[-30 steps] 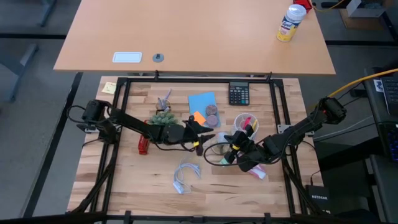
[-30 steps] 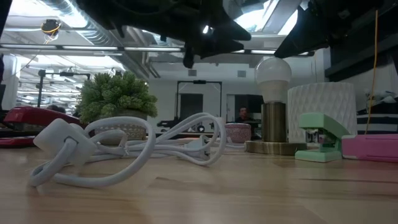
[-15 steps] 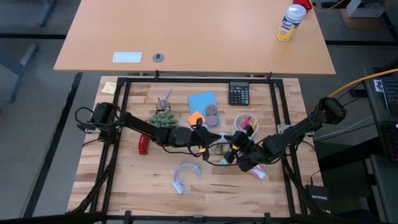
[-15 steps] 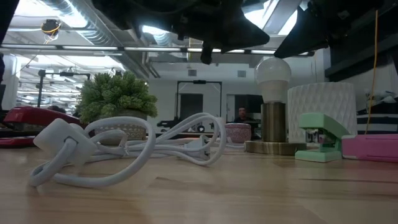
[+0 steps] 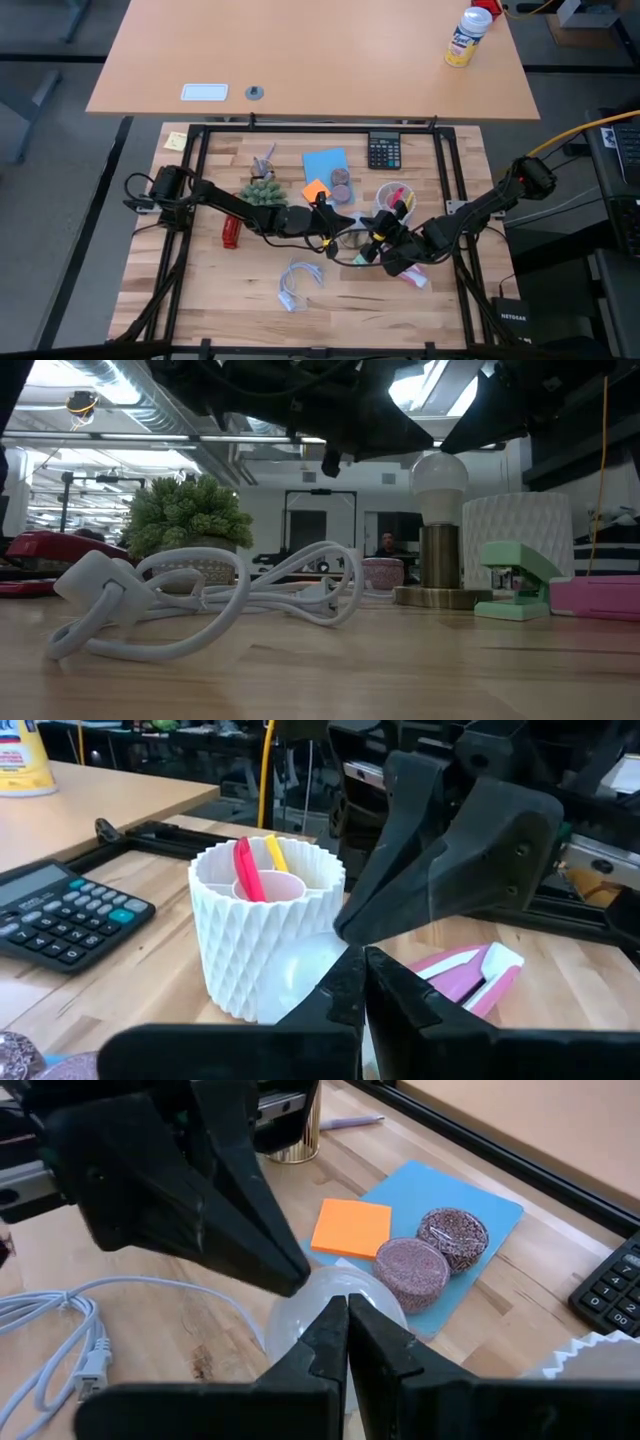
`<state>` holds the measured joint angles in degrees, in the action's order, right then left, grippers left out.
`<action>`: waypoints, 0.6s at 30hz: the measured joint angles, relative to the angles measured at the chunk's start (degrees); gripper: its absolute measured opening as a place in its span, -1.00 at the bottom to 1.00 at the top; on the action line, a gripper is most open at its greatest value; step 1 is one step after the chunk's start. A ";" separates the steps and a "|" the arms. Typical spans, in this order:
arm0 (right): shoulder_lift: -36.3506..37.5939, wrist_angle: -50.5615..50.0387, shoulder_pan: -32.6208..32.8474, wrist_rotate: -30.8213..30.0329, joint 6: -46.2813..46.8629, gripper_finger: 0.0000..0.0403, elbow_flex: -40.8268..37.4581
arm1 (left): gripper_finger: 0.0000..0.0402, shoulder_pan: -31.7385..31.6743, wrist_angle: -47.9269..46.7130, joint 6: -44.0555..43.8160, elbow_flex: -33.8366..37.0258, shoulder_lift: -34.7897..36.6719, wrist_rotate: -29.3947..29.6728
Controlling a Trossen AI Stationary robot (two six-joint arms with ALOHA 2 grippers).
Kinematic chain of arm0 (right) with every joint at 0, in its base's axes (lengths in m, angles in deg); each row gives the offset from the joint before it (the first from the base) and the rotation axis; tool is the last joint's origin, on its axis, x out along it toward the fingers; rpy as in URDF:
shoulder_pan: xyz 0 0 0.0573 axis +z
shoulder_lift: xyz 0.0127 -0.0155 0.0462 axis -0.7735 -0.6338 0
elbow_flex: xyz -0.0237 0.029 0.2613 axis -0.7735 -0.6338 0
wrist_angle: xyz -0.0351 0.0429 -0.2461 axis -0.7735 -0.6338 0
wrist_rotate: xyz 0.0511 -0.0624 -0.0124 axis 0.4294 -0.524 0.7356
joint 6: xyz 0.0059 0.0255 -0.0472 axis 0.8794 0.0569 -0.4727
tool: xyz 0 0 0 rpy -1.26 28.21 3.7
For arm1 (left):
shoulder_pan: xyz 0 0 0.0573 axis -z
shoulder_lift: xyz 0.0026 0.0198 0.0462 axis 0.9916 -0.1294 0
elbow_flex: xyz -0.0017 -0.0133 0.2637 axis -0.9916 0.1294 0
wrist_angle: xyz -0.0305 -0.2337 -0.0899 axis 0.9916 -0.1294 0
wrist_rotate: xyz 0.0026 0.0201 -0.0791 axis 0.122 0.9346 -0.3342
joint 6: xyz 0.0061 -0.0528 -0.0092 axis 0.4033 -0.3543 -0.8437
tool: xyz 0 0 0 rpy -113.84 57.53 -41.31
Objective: Screw lightbulb
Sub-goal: Insert the white lightbulb into the lamp socket
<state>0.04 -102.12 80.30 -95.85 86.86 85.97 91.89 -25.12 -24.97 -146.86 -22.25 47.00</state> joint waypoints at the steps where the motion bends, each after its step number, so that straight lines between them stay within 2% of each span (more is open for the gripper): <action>1: -0.01 0.03 0.02 -0.02 0.00 -0.92 0.00 | -0.99 0.00 -0.02 -0.02 0.01 0.00 0.00; 18: -0.04 0.28 0.02 -0.76 -0.02 -0.92 -0.02 | -0.99 -0.32 -2.11 -1.11 0.00 0.07 0.00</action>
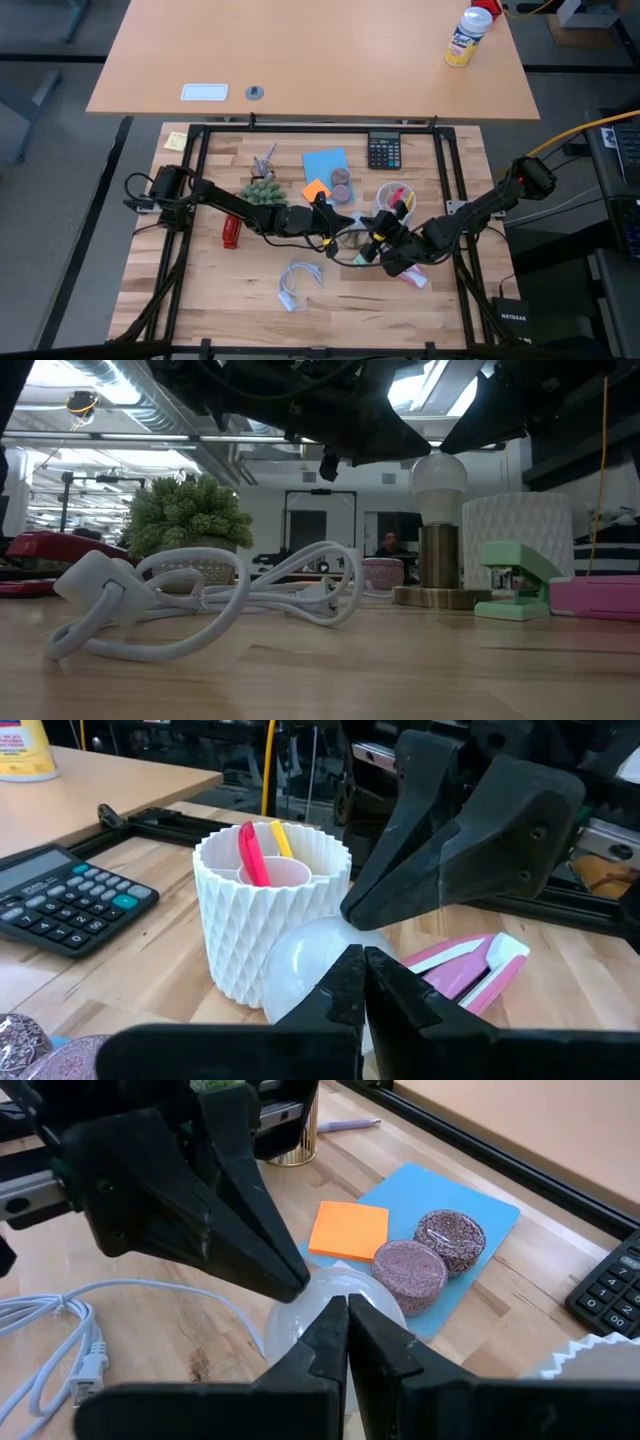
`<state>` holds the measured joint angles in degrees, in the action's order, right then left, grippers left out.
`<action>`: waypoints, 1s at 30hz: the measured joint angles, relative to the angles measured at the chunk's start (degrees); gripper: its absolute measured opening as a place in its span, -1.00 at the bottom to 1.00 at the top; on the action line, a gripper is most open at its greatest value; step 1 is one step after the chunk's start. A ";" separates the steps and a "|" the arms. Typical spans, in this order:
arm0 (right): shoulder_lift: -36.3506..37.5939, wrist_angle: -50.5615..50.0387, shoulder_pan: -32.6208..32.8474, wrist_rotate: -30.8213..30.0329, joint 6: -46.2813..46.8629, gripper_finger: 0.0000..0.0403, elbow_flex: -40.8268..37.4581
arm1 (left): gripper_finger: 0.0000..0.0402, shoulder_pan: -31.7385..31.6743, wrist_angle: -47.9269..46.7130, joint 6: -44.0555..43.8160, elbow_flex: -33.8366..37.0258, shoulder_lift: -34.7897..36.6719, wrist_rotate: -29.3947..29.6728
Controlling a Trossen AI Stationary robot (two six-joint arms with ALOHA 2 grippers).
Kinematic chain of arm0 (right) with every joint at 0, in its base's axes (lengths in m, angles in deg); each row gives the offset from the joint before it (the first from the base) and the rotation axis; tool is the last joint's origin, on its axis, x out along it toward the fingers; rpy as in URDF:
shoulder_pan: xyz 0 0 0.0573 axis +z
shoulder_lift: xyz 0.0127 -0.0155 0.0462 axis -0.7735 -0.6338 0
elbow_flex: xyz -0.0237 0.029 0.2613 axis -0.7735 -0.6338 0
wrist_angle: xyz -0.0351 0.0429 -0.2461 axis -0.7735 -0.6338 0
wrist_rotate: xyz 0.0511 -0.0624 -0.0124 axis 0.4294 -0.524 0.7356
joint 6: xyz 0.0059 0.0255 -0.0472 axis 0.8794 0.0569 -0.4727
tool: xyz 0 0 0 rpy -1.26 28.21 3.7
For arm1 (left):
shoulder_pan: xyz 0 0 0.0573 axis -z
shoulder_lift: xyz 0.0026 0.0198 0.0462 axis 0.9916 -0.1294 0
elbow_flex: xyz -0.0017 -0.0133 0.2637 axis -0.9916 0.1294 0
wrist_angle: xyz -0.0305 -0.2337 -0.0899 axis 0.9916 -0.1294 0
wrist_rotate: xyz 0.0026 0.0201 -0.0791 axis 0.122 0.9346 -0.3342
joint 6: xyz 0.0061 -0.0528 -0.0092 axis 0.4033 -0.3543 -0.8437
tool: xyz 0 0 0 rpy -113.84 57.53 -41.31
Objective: Screw lightbulb
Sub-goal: Insert the white lightbulb into the lamp socket
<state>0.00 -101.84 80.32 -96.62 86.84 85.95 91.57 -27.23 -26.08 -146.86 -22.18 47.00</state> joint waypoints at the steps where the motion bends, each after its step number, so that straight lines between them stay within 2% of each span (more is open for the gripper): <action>1: 0.00 -0.02 0.00 -0.02 0.00 -0.92 0.00 | -0.99 -0.04 -0.06 -0.01 0.00 0.00 0.00; 16: 4.25 -0.86 0.00 0.28 -1.65 -0.92 -0.20 | -0.98 -0.19 -1.52 -0.14 0.02 0.09 0.00; 30: 4.37 -3.86 0.00 -1.41 -1.89 -0.92 -0.11 | -0.98 -0.16 -0.77 -0.16 0.02 0.09 0.02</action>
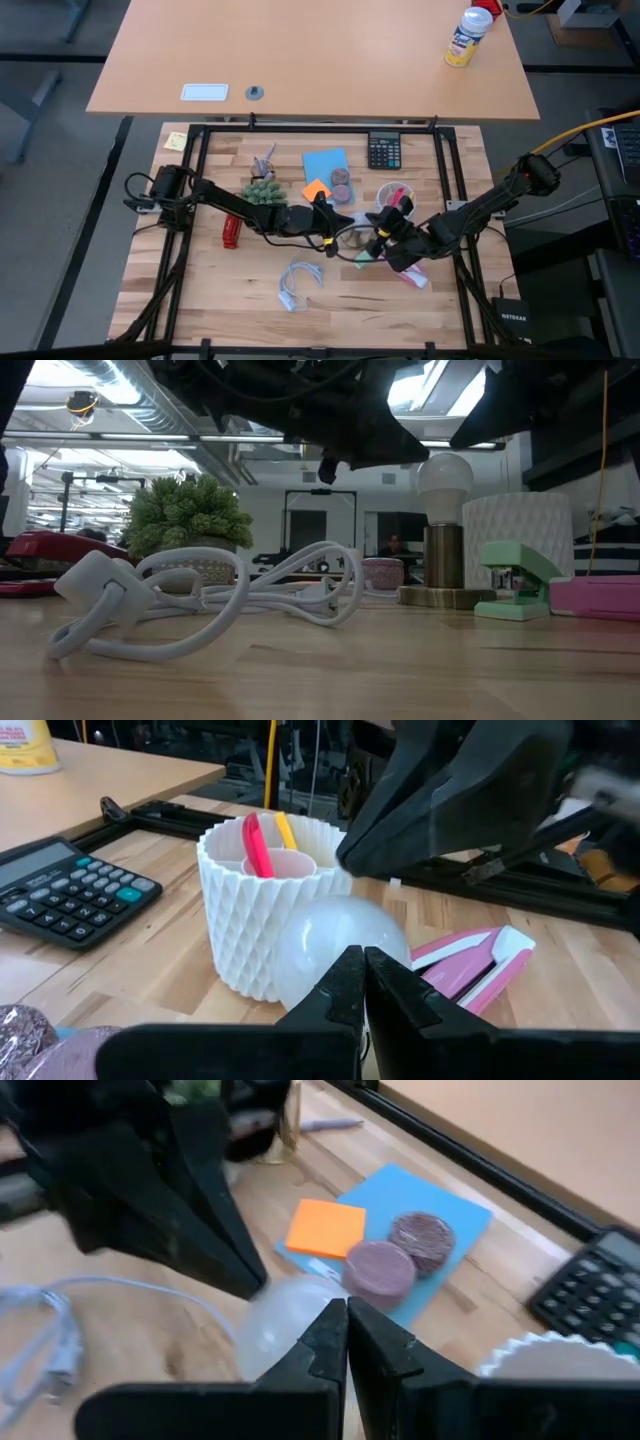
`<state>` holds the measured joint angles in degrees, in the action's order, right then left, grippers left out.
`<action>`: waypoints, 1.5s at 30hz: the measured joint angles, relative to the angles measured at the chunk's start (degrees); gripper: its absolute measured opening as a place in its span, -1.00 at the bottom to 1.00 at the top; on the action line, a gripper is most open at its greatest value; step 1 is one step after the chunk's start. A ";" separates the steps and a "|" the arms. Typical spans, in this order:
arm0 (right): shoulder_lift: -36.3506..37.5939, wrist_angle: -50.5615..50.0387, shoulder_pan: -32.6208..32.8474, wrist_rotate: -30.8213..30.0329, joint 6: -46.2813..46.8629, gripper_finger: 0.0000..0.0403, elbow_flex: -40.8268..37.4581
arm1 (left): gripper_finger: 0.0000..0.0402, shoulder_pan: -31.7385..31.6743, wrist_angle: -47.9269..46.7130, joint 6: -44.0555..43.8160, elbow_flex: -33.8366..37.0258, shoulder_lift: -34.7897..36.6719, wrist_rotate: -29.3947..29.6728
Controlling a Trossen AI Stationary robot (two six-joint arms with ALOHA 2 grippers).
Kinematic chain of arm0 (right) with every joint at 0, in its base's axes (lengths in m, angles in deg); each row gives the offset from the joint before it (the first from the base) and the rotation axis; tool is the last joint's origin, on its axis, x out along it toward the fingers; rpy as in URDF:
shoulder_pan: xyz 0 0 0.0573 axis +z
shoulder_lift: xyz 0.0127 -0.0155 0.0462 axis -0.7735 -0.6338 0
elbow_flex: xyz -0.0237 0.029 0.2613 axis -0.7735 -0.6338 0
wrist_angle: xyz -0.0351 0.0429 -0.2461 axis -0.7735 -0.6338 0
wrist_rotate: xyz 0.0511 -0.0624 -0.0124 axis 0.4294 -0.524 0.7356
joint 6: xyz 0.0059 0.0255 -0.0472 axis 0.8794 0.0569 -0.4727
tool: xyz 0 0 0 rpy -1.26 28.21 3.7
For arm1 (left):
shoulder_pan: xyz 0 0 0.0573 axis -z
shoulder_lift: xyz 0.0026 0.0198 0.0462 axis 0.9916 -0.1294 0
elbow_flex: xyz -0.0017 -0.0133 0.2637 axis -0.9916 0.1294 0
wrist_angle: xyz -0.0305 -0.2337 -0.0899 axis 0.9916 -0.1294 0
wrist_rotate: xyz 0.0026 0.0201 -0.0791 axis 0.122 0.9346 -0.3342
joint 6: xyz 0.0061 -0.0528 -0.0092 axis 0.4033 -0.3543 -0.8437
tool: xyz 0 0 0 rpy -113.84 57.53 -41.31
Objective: Screw lightbulb
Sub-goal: Insert the white lightbulb into the lamp socket
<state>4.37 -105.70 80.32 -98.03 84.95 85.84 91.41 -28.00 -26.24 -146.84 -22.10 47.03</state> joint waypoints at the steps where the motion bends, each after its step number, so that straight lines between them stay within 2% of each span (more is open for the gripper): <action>1: 0.00 -0.83 -0.04 -0.14 0.02 -0.92 0.00 | -0.98 0.00 0.46 0.02 0.02 0.00 0.00; 8: 0.04 -7.16 -0.04 -1.72 2.39 -0.92 0.02 | -0.99 0.45 1.67 0.01 0.02 0.00 0.01; 17: -0.27 -6.40 -0.04 -3.96 1.97 -0.92 -0.91 | -0.99 2.85 0.94 0.00 0.02 0.00 -0.01; 23: -0.81 -1.66 -0.04 -4.77 0.46 -0.92 -4.07 | -1.00 4.37 -2.35 -1.76 0.02 -0.11 -0.02; 34: -0.23 -1.19 0.00 -5.17 -0.67 -0.92 -4.52 | -1.00 4.20 -1.60 -2.74 0.04 -1.71 0.61; 39: 4.26 -1.25 0.02 -2.95 -3.16 -0.92 -4.52 | -1.00 4.28 -1.44 -3.91 0.04 -2.53 0.61; 45: 14.57 -2.22 1.12 -0.48 -8.04 -0.92 -4.50 | -1.00 4.26 -1.39 -2.99 0.04 -2.56 0.60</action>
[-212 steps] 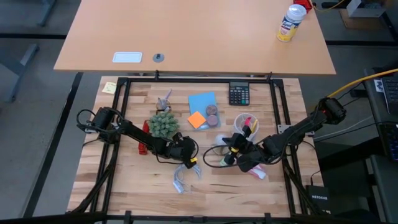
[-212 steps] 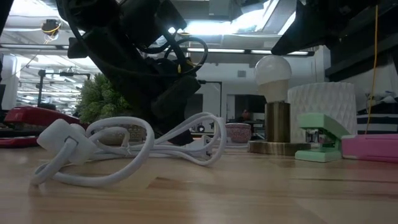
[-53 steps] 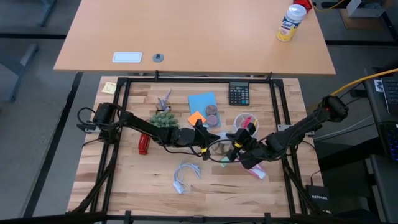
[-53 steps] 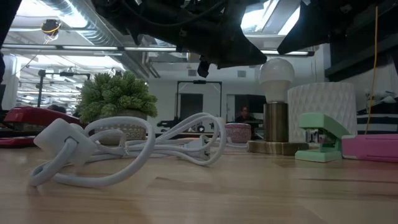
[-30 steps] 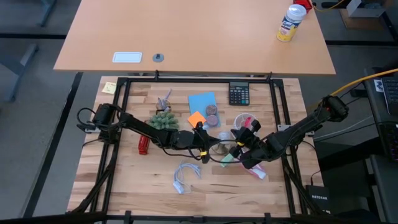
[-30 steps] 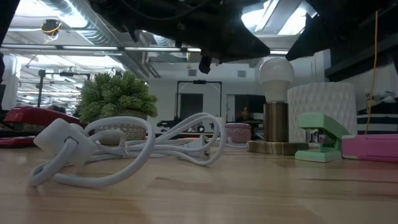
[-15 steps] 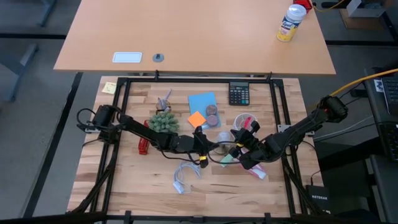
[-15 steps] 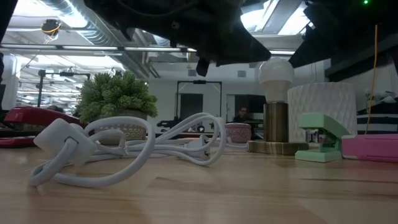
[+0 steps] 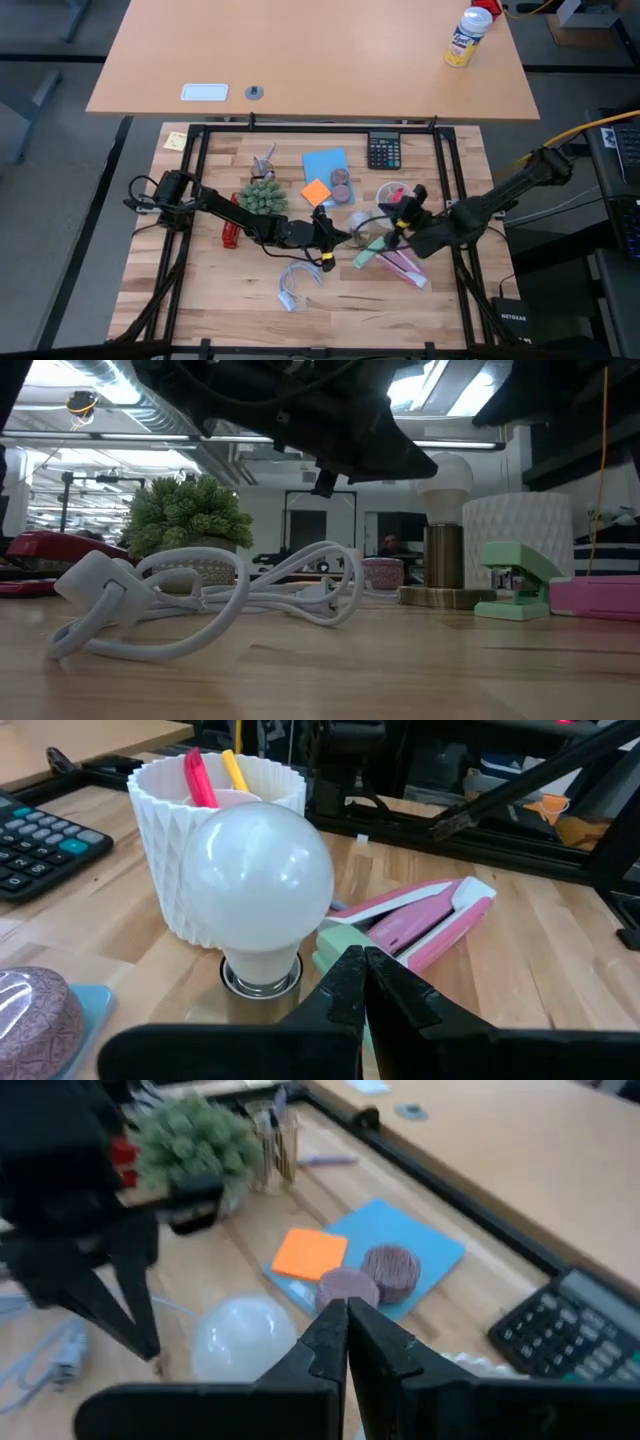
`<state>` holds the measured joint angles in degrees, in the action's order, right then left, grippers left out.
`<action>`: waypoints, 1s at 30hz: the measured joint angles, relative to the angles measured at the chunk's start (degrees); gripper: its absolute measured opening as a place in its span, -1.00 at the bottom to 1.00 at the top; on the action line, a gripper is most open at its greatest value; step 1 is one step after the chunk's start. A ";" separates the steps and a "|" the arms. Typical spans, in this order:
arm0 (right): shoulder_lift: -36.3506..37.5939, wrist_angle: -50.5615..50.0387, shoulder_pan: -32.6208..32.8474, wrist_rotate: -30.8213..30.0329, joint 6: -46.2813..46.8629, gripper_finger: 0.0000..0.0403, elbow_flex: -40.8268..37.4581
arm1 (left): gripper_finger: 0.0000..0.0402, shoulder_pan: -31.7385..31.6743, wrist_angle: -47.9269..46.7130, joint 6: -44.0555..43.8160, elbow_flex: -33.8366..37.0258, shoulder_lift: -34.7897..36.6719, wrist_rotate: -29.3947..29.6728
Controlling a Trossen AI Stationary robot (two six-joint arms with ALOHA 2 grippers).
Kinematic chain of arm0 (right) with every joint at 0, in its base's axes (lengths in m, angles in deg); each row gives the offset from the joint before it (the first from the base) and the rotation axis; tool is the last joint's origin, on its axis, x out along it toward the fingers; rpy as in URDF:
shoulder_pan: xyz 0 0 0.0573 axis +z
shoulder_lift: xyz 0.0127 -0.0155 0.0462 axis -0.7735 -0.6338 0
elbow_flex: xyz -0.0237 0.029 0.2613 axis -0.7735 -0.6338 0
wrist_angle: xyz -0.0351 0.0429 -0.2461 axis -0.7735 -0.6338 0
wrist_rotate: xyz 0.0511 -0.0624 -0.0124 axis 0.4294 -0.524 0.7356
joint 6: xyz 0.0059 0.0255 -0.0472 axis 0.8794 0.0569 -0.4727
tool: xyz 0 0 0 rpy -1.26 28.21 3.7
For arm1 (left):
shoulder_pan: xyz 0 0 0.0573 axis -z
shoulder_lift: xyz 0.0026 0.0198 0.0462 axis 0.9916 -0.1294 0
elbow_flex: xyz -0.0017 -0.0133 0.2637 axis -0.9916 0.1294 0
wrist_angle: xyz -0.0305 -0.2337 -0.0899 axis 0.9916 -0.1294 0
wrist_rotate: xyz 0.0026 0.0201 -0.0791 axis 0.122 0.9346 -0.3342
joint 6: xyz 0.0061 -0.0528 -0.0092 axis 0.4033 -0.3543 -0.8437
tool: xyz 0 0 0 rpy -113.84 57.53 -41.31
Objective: Screw lightbulb
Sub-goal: Insert the white lightbulb into the lamp socket
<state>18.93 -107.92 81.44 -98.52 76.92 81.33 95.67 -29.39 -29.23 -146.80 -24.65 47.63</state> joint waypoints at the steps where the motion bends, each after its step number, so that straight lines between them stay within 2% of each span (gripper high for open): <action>1: 2.11 -0.89 0.47 -0.11 -0.66 -0.92 0.00 | -1.00 0.00 0.01 0.33 0.00 0.00 0.01; 4: 7.79 -2.26 2.23 -3.38 -0.90 -0.92 -1.19 | -1.00 0.00 -0.06 1.57 -0.04 0.00 0.01; 7: 12.30 0.02 4.09 -7.88 0.97 -0.92 -6.69 | -1.00 -0.01 -0.27 2.62 -0.04 0.00 0.01; 11: 14.66 13.68 4.47 -8.50 1.66 -0.92 -16.71 | -1.00 -0.40 0.08 3.15 -0.04 0.00 0.01; 14: 14.53 27.05 4.47 -7.32 -1.30 -0.92 -22.67 | -1.00 -0.50 0.16 2.79 -0.04 0.00 0.01; 17: 13.72 36.29 4.47 -7.15 -3.73 -0.92 -26.57 | -1.00 -0.50 0.56 3.00 -0.04 0.00 0.02; 23: 10.83 44.39 4.47 -7.09 -4.02 -0.92 -28.62 | -1.00 -0.79 1.73 2.98 -0.04 0.00 0.01; 30: 2.86 51.77 3.78 -7.01 -7.72 -0.92 -28.61 | -1.00 -0.83 1.96 2.97 -0.04 0.00 0.03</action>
<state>21.80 -56.15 85.22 -105.53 69.20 52.72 94.84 -27.43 -26.26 -146.84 -24.66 47.66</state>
